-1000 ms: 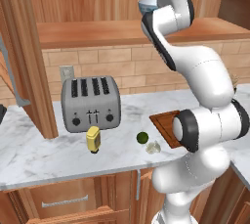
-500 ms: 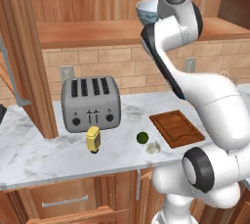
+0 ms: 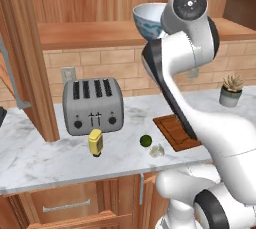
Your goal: Open the cabinet. Place the bowl and condiment on the counter. Then place the lime and garlic on the cutting board.
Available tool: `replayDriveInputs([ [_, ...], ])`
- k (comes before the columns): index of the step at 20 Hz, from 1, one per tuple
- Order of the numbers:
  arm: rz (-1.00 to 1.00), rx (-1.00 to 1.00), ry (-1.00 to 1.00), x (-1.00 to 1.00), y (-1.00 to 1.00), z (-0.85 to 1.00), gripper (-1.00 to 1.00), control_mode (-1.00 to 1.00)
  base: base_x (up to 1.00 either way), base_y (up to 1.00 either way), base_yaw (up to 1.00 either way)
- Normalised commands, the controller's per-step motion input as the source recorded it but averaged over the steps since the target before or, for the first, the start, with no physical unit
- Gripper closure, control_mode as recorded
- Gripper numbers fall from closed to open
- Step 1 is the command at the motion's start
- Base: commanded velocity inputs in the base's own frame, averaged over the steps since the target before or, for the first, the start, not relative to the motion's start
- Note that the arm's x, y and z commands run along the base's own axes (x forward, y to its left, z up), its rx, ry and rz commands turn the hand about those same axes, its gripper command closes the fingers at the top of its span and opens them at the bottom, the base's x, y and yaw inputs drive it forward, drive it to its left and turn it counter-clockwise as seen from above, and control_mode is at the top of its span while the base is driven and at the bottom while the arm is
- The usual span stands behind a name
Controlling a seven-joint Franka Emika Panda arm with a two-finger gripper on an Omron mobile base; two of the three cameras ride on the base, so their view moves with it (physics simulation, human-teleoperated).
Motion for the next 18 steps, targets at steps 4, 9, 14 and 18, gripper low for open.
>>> replayDriveInputs([
  [4, 0.13, 0.08, 0.00, -1.00, 0.68, 0.00, 1.00, -1.00, 0.00, 0.00, 0.00],
  [9, 0.14, 0.01, 0.00, -1.00, 0.96, -0.22, 1.00, -1.00, 0.00, 0.00, 0.00],
  [14, 0.15, 0.00, 0.00, -1.00, 0.97, -0.59, 1.00, -1.00, 0.00, 0.00, 0.00],
  [18, 0.14, 0.00, 0.00, -0.69, 0.78, -0.82, 1.00, -1.00, 0.00, 0.00, 0.00],
])
